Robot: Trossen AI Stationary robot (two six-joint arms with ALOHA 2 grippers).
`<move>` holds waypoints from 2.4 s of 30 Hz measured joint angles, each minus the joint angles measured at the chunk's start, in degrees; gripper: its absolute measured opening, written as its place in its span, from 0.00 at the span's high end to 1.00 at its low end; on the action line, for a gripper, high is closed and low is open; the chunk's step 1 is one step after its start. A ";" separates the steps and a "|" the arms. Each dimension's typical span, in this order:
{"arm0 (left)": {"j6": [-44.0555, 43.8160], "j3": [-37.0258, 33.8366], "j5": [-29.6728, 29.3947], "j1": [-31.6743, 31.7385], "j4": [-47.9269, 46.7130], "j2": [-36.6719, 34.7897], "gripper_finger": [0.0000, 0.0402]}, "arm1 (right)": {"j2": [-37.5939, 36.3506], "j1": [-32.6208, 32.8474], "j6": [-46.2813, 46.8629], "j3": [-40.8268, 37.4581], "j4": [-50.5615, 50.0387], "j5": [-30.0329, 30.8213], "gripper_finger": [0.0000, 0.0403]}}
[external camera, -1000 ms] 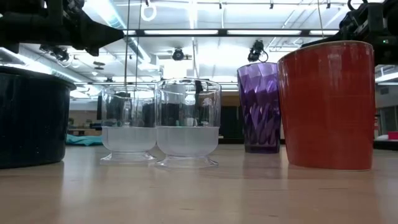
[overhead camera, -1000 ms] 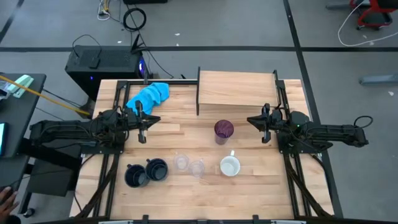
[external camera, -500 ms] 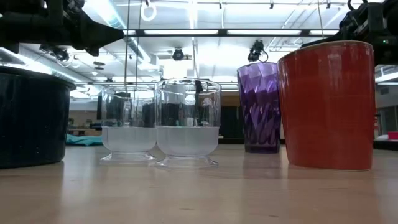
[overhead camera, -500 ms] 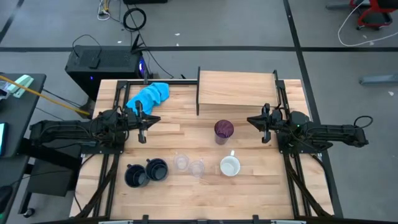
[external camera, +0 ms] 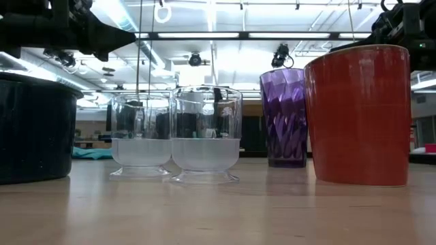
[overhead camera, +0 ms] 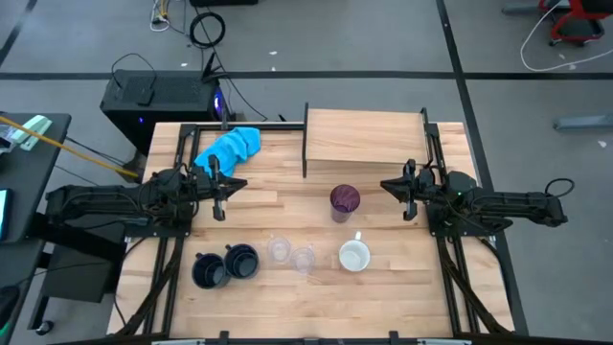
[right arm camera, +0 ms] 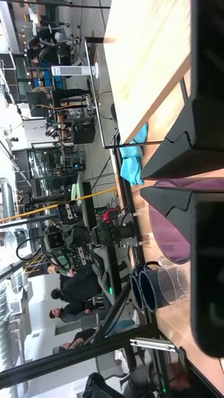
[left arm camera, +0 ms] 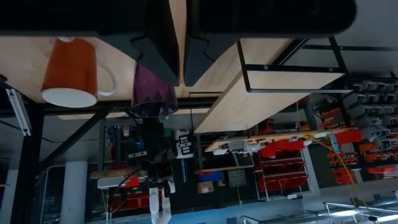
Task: Stack small to large cups/mugs on shelf
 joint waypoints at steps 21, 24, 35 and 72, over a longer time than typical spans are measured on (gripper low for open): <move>0.01 -0.02 -0.02 -0.02 -0.01 0.01 0.93 | 0.00 0.00 -0.01 0.00 0.01 -0.01 0.91; 0.02 -0.02 -0.01 -0.01 -0.01 0.00 0.92 | -0.01 -0.02 0.00 -0.01 0.00 -0.01 0.91; 0.01 -0.01 -0.01 -0.01 -0.02 0.00 0.91 | 0.01 -0.02 17.51 -0.01 2.66 0.00 0.91; 0.00 -0.02 -0.02 -0.02 -0.02 0.00 0.91 | 41.69 -0.02 5.51 37.00 -31.76 -1.52 0.83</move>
